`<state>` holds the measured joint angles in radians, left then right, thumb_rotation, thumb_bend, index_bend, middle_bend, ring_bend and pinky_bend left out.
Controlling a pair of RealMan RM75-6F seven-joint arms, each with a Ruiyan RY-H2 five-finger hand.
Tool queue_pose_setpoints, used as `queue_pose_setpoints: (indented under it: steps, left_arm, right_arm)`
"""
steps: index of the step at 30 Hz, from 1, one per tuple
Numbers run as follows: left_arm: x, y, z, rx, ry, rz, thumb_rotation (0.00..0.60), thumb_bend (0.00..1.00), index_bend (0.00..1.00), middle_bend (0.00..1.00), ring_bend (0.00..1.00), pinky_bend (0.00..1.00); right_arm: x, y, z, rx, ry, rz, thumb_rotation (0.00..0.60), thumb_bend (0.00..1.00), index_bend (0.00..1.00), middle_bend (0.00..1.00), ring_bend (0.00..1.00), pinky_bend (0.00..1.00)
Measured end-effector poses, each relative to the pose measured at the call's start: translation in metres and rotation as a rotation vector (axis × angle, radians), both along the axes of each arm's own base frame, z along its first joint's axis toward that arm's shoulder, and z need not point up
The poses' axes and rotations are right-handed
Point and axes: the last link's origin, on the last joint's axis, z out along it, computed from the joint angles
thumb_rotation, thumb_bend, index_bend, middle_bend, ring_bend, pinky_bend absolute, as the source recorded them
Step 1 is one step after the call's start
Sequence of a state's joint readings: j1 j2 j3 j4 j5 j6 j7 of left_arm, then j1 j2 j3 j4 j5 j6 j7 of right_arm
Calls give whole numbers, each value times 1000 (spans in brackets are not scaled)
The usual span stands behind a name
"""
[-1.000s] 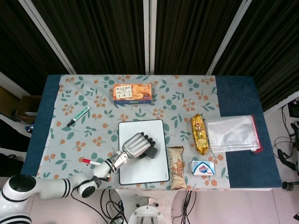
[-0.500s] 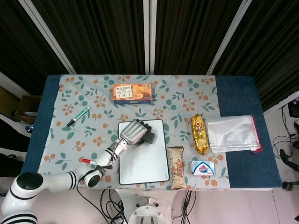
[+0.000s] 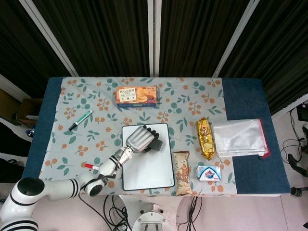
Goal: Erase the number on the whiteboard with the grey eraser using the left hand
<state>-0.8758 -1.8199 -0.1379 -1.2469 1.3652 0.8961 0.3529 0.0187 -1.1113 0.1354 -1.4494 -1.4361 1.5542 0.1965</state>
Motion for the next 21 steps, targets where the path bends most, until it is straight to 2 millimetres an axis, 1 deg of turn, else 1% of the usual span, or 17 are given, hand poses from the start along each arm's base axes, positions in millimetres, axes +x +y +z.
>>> queue_pose_setpoints:
  steps: [4,9,15,21]
  left_arm:
    - [-4,-18,-7,-33,6,-24,600,336,746,660,521,526]
    - [-6,-28,-12,-54,14,-40,600,335,746,660,521,527]
    - [-5,-43,-9,-75,3,-65,600,336,753,665,526,535]
    - [-13,-60,-5,-96,24,-85,600,336,754,665,527,537]
  right_arm:
    - [0,0,-1,3,-1,1,600,261,0,0,0,0]
    - [4,0,-2,-1,-2,15,600,261,0,0,0,0]
    - [7,1,-2,4,0,22,600,261,0,0,0,0]
    - [8,2,-3,6,2,27,600,261,0,0,0,0]
